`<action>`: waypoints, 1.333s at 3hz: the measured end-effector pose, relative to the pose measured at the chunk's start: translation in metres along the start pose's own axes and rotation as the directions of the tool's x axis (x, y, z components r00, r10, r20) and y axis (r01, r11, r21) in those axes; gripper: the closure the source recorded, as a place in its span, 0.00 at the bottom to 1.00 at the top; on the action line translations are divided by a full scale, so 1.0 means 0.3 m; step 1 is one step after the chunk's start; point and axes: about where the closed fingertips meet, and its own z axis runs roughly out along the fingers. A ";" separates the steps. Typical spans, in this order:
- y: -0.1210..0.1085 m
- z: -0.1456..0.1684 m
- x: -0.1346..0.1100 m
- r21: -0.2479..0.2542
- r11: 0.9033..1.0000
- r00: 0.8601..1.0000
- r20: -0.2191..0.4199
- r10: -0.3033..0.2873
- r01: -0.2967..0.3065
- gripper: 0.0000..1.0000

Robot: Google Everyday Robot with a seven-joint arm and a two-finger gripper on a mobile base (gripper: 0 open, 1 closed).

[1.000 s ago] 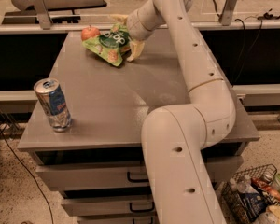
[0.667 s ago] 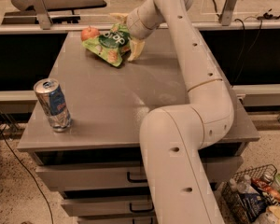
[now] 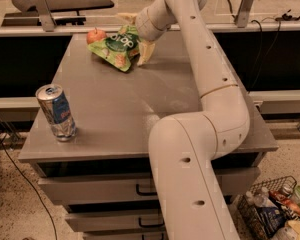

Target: Move green rice chip bag near apple

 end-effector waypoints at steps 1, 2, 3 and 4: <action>-0.001 -0.002 -0.001 0.000 1.000 1.000 0.000 0.000 0.000 0.00; -0.005 -0.008 -0.006 0.000 1.000 1.000 0.000 0.000 0.000 0.00; -0.006 -0.009 -0.006 0.000 1.000 1.000 0.000 0.000 0.000 0.00; -0.006 -0.010 -0.007 0.000 1.000 1.000 0.000 0.000 0.000 0.00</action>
Offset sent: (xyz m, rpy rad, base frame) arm -0.1080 -0.2289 0.0934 -0.0618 0.2556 -0.7498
